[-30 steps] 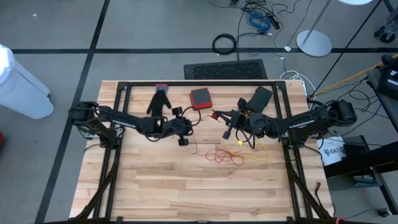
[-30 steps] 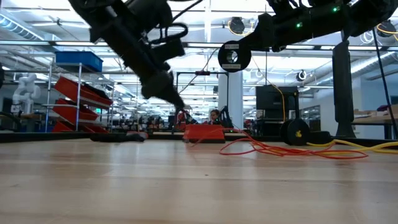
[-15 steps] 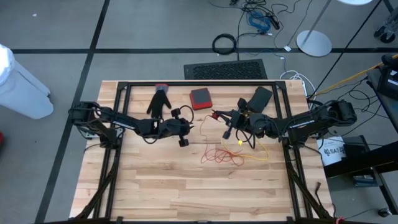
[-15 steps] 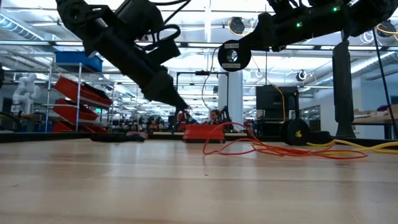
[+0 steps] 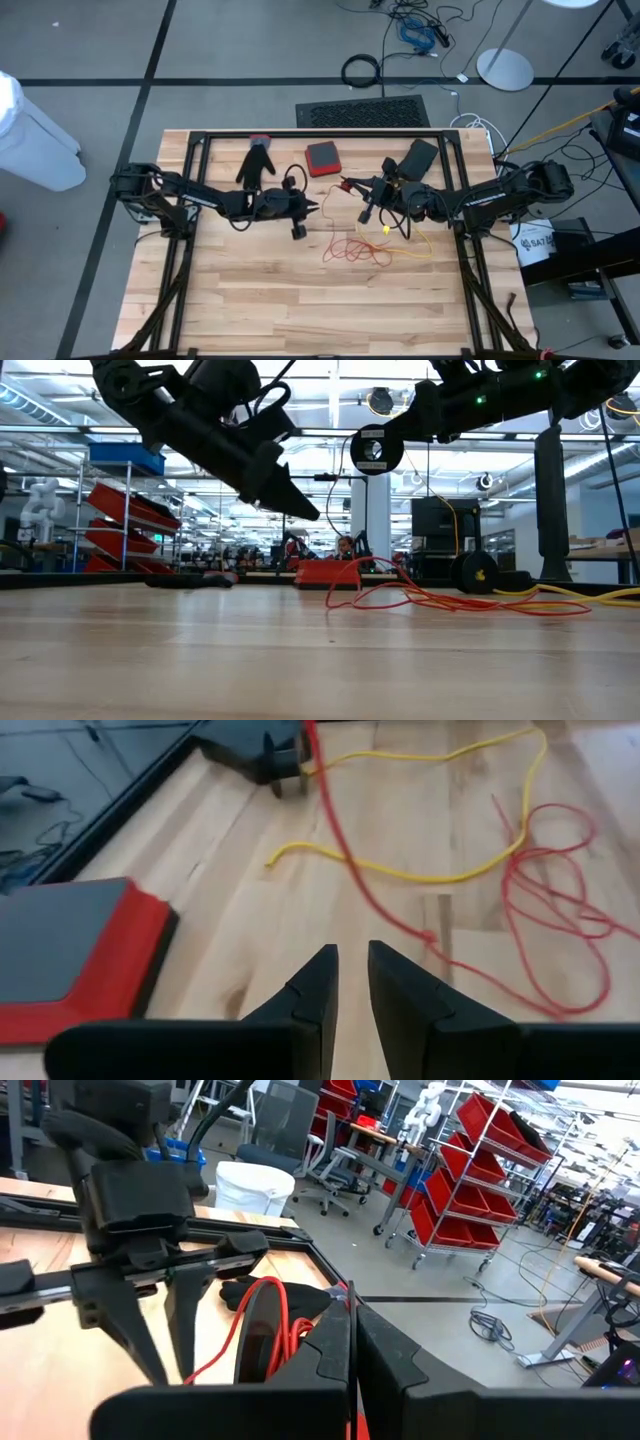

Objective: Coil cords
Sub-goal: Coil the red wire onto the spool

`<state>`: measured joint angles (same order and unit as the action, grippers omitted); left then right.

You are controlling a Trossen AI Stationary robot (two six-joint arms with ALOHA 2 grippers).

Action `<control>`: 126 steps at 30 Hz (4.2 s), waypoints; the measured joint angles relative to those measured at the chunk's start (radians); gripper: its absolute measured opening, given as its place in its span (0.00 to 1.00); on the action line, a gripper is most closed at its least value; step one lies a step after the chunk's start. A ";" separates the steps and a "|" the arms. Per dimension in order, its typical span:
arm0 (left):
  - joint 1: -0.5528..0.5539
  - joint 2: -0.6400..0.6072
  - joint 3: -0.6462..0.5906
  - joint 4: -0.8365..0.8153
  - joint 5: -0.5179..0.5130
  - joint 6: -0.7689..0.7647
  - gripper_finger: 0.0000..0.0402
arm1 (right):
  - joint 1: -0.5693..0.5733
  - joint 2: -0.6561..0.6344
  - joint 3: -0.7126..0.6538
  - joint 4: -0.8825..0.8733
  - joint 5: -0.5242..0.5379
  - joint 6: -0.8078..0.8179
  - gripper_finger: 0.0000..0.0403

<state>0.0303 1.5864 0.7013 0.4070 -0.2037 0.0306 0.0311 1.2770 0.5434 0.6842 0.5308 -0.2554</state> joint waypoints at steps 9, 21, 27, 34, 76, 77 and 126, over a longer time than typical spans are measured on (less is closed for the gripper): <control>-0.001 0.063 0.000 0.064 0.075 -0.058 0.16 | 0.000 0.000 0.000 0.008 -0.001 0.000 0.00; -0.005 0.107 0.000 0.133 0.063 -0.090 0.30 | 0.000 0.000 0.001 0.006 -0.001 0.000 0.00; -0.005 0.107 0.000 0.173 0.067 -0.103 0.30 | 0.000 0.000 0.001 0.007 -0.001 0.000 0.00; -0.005 0.143 0.000 0.195 0.104 -0.125 0.30 | 0.000 0.000 0.001 0.007 -0.001 0.000 0.00; -0.022 0.219 0.000 0.347 0.028 -0.136 0.24 | 0.000 0.000 0.001 0.007 -0.004 0.005 0.00; -0.022 0.219 0.000 0.347 0.021 -0.130 0.21 | 0.000 0.000 0.001 0.007 -0.004 0.008 0.00; 0.127 0.186 0.053 0.286 -0.018 -0.049 0.00 | -0.013 -0.136 0.000 -0.301 -0.125 0.153 0.00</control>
<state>0.1577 1.7721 0.7540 0.6932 -0.2214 -0.0185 0.0185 1.1414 0.5430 0.3835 0.4061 -0.1027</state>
